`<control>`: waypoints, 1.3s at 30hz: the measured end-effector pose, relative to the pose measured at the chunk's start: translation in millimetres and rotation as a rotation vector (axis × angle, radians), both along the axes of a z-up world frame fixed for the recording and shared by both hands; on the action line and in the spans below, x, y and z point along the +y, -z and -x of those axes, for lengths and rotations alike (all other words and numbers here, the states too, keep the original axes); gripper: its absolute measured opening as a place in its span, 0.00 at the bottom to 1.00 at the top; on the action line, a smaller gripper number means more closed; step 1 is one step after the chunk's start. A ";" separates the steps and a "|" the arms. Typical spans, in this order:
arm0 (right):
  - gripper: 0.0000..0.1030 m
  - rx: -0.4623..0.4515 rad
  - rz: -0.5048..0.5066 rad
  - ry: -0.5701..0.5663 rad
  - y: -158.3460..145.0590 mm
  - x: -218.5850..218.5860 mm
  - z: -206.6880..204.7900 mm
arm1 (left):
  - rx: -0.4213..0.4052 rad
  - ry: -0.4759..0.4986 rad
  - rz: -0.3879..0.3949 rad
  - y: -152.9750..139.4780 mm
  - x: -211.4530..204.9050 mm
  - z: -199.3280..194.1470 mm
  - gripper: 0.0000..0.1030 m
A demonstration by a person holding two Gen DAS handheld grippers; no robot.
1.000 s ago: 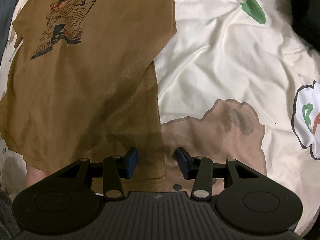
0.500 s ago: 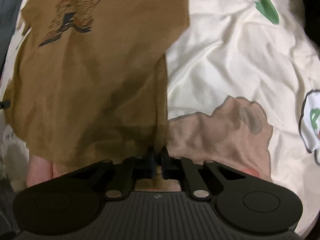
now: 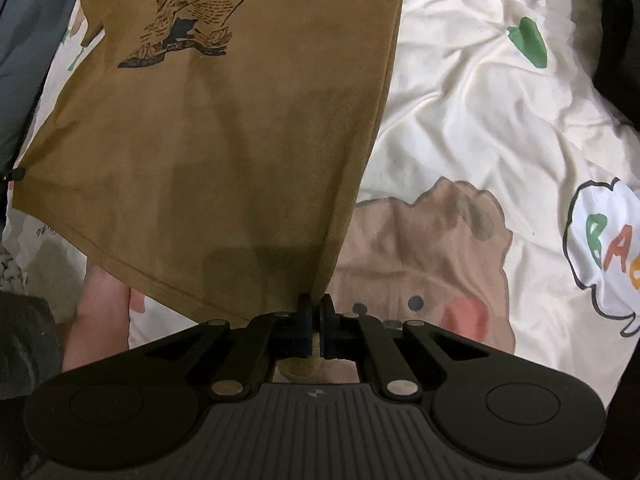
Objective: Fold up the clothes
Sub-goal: 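Pinch the T-shirt hem with the right gripper while the left gripper pinches it too, pulling straight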
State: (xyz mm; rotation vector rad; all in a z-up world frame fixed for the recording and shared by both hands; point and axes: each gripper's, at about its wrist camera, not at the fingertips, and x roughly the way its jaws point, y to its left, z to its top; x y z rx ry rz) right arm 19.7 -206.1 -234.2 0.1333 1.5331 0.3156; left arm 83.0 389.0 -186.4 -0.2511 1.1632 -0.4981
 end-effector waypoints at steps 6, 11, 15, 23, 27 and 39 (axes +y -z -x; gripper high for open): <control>0.02 0.027 0.026 -0.020 2.9 -6.7 2.7 | 0.036 0.013 0.029 3.4 0.5 4.7 0.02; 0.02 -0.006 0.014 -0.005 -14.0 -22.4 1.7 | -0.006 -0.016 0.098 -17.1 11.4 8.5 0.02; 0.02 -0.017 0.020 -0.004 -15.8 -22.0 -1.4 | -0.015 -0.030 0.143 -26.1 14.4 12.3 0.02; 0.04 0.005 0.057 0.029 4.7 -20.8 -10.7 | 0.107 -0.082 -0.037 16.8 4.3 20.8 0.04; 0.14 0.007 0.056 0.042 6.9 -13.6 -14.8 | 0.112 -0.106 -0.057 21.0 9.4 24.3 0.25; 0.39 0.064 0.082 0.080 32.3 -16.1 -21.0 | 0.135 -0.033 -0.052 45.9 -8.9 23.0 0.46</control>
